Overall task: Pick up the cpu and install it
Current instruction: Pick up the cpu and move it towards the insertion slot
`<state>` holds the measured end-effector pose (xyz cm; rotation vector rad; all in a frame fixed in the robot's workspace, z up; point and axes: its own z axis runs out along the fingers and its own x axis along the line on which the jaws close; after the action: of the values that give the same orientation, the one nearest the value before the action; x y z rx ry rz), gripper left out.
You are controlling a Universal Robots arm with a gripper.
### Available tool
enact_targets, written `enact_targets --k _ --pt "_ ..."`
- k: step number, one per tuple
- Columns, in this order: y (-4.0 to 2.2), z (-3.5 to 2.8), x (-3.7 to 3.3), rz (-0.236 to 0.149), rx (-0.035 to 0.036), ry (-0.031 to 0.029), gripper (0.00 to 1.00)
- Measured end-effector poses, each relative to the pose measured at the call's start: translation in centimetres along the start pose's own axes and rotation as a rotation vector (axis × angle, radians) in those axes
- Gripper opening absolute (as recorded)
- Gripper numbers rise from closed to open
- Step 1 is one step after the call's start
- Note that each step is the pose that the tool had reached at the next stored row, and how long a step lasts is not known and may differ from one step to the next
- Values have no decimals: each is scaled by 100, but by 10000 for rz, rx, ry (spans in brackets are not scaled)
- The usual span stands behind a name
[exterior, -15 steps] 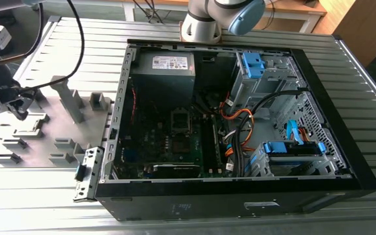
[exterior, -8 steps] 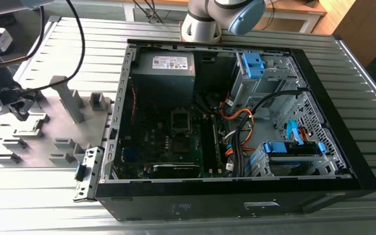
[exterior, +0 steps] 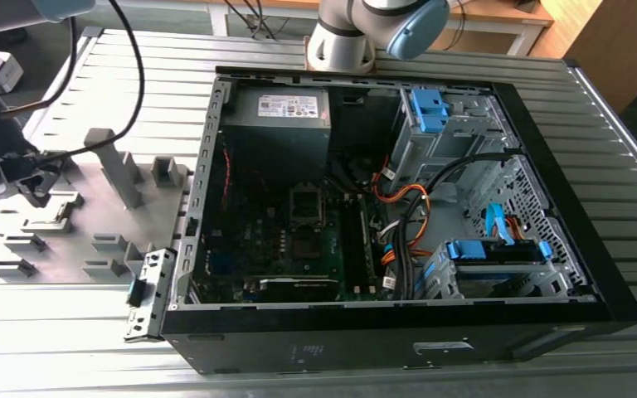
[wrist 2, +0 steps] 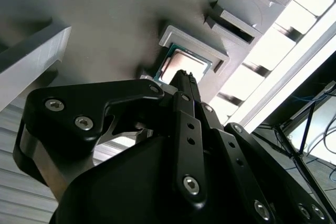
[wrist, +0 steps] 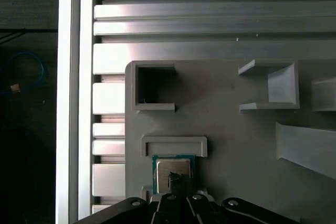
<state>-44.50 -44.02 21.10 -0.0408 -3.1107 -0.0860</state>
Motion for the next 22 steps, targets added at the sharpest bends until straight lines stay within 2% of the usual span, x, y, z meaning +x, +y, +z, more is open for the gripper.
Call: enact_targets --k 9,16,22 --pt "-16 74 4 -32 1 2 11" --pt "-17 77 5 -42 1 0 11" --pt "-18 105 10 -67 4 4 11"
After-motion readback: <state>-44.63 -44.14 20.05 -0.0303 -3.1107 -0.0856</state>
